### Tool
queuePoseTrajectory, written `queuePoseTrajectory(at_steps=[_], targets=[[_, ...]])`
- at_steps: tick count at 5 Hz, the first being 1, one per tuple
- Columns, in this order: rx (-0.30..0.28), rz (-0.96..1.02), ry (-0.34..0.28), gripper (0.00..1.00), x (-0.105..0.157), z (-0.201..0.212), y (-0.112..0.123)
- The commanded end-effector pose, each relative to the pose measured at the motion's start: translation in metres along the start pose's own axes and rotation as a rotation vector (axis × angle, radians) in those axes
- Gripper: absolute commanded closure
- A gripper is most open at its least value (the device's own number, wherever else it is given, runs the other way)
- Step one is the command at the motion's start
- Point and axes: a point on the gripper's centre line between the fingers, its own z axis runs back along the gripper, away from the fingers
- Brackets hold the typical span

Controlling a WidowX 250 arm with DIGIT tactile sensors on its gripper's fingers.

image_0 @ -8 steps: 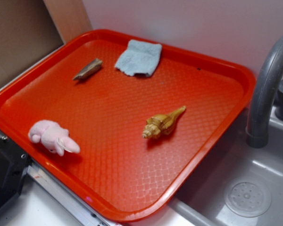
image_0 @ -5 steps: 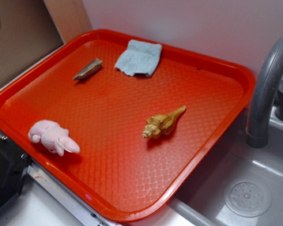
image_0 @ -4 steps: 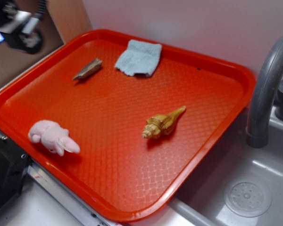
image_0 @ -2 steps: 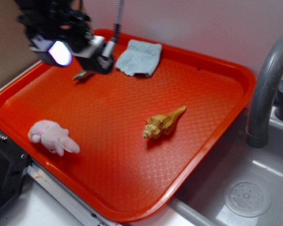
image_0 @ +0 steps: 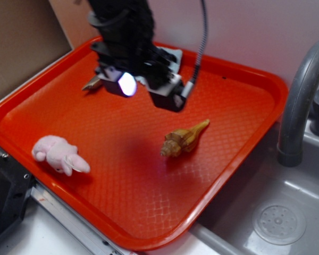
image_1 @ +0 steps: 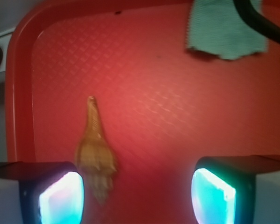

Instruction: Grab the shell.

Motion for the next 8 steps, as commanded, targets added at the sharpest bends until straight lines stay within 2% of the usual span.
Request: queuePoseTrajectory(at_steps=[1,3,4,6,7,8], targets=[[-0.005,-0.11,0.051,0.0,0.004,-0.035,-0.032],[0.04,-0.167,0.111,0.0,-0.009,-0.061,-0.037],[0.058,-0.168,0.099,1.0,-0.013,-0.061,-0.036],[0.065,-0.141,0.082,1.0,-0.013,-0.051,-0.027],[0.066,-0.102,0.067,1.0,-0.009,-0.02,-0.012],[0.07,-0.088,0.062,1.0,-0.007,0.031,0.02]])
